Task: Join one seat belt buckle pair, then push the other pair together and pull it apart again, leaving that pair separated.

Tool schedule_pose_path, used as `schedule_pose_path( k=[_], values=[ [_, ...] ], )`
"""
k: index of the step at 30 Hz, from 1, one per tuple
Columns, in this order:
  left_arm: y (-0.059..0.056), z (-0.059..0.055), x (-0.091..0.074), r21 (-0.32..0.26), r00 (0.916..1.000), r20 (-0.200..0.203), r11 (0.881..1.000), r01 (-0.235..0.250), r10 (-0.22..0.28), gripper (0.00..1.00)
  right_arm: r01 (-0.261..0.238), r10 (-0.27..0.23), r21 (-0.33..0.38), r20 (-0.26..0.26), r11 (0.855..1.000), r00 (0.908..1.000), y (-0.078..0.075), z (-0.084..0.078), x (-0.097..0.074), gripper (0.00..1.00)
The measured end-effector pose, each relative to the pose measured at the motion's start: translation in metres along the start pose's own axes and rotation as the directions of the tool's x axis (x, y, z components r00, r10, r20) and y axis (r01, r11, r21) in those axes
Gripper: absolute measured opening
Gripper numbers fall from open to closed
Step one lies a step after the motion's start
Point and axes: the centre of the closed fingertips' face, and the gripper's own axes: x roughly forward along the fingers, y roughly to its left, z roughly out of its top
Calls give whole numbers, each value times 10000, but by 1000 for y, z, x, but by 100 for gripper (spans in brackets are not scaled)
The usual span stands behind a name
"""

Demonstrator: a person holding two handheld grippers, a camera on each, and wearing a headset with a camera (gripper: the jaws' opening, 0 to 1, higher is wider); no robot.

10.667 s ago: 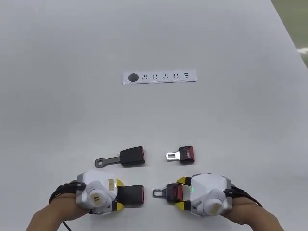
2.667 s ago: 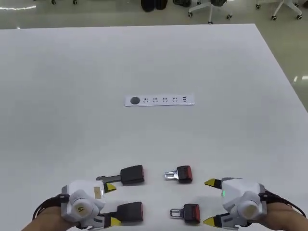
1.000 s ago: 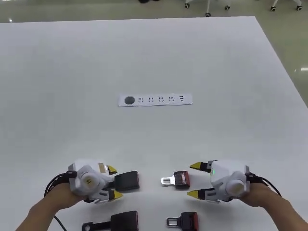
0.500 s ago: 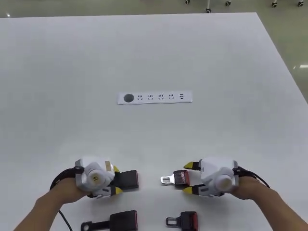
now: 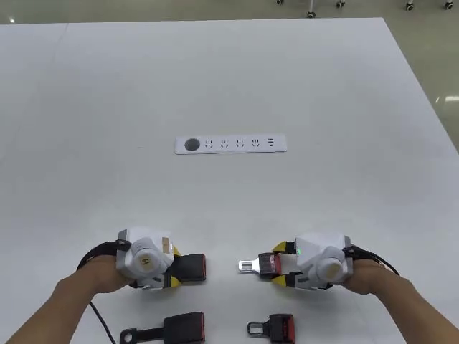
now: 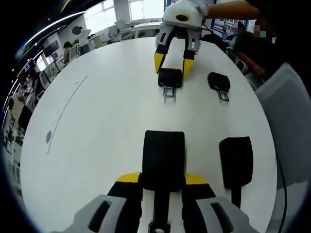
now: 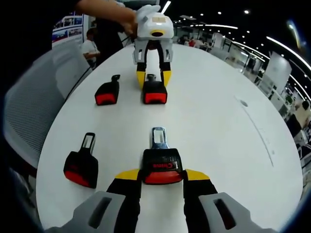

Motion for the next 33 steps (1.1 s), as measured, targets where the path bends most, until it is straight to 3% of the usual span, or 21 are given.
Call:
schedule_pose_path(
  k=[10,24,33],
  values=[
    [0,-1,1,204,9995,-241,9996,211,-206,31,-108,106,-115,-165,9999,9998,-1,-1,1,30],
    [-1,-1,1,36,9995,-252,9998,177,-176,31,-114,113,-41,-212,9999,9997,4,15,-10,29],
    [-3,1,0,-21,9994,-275,9998,203,-203,31,-144,143,-62,-108,9999,9998,3,17,2,29]
  ],
)
